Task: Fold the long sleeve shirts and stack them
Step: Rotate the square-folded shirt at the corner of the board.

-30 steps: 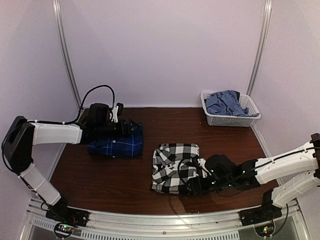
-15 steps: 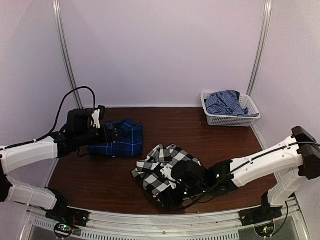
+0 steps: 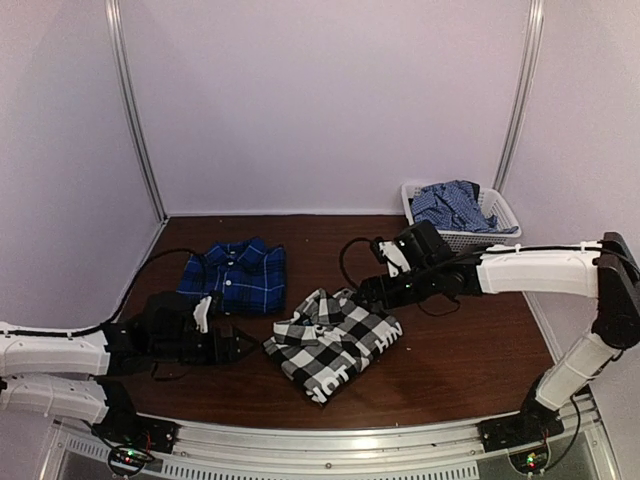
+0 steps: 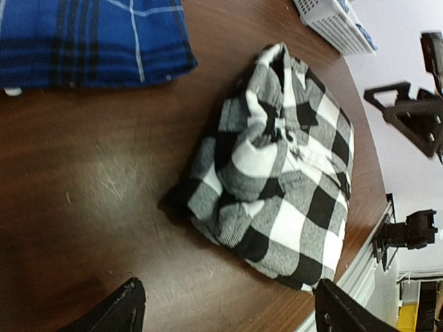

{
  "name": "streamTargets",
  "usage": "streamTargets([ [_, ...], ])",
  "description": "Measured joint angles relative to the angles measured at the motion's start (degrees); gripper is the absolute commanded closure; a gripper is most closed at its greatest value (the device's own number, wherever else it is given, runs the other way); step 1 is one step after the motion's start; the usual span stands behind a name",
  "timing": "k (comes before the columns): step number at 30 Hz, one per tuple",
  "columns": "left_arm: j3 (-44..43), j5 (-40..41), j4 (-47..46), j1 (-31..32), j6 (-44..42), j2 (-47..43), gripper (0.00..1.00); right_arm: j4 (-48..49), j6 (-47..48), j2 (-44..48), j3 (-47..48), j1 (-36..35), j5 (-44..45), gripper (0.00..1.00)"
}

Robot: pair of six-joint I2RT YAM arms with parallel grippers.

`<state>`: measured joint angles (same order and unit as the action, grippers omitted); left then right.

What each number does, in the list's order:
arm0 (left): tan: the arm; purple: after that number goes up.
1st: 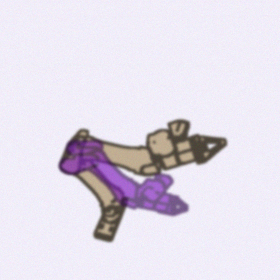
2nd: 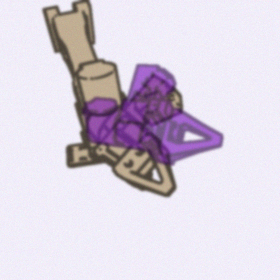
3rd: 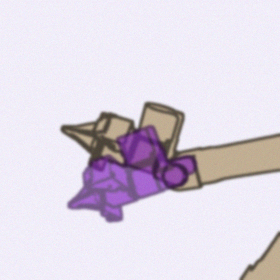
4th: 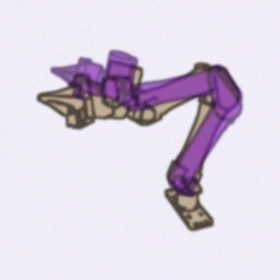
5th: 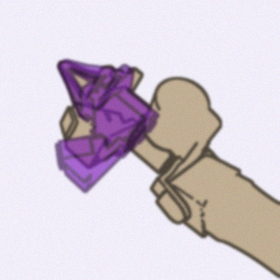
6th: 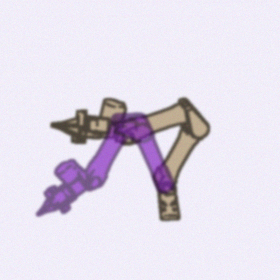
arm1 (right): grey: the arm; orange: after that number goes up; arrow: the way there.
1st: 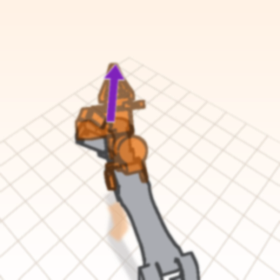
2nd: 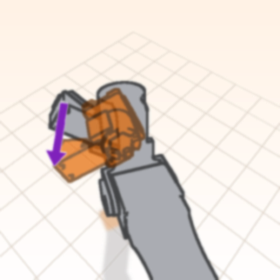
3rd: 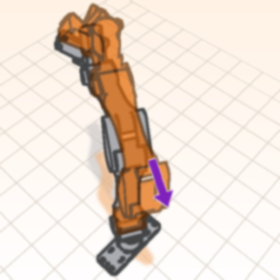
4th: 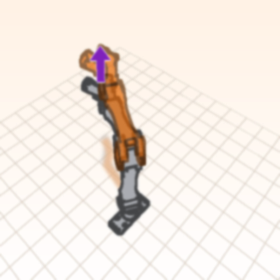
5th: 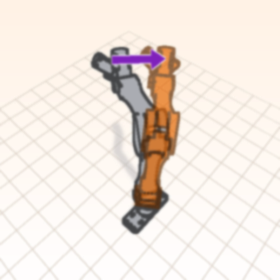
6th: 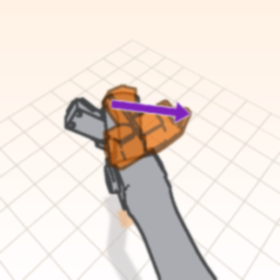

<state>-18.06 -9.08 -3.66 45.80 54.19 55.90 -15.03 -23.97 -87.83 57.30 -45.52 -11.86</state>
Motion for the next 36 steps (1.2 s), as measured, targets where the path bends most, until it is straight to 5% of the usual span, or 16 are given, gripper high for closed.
streamTargets([
  [10,1.7,-0.8,-9.9,6.1,9.0,10.3,0.15,-1.6,6.3,-15.3,5.8,8.7,-10.6,0.12],
  [18,-2.3,-4.0,-16.7,6.1,9.8,23.0,0.35,0.0,7.3,-17.0,5.5,10.0,-17.0,0.33],
  [26,-5.6,-7.7,-23.4,4.3,9.5,29.8,0.53,8.5,2.0,-10.7,-8.2,10.1,-20.6,0.46],
  [29,-6.3,-8.9,-25.4,3.1,9.4,32.3,0.55,11.9,-1.5,-5.8,-14.1,9.2,-20.5,0.45],
  [36,-9.6,-12.2,-26.7,-2.4,6.5,36.7,0.51,18.8,-10.9,4.2,-23.1,0.4,-17.5,0.24],
])
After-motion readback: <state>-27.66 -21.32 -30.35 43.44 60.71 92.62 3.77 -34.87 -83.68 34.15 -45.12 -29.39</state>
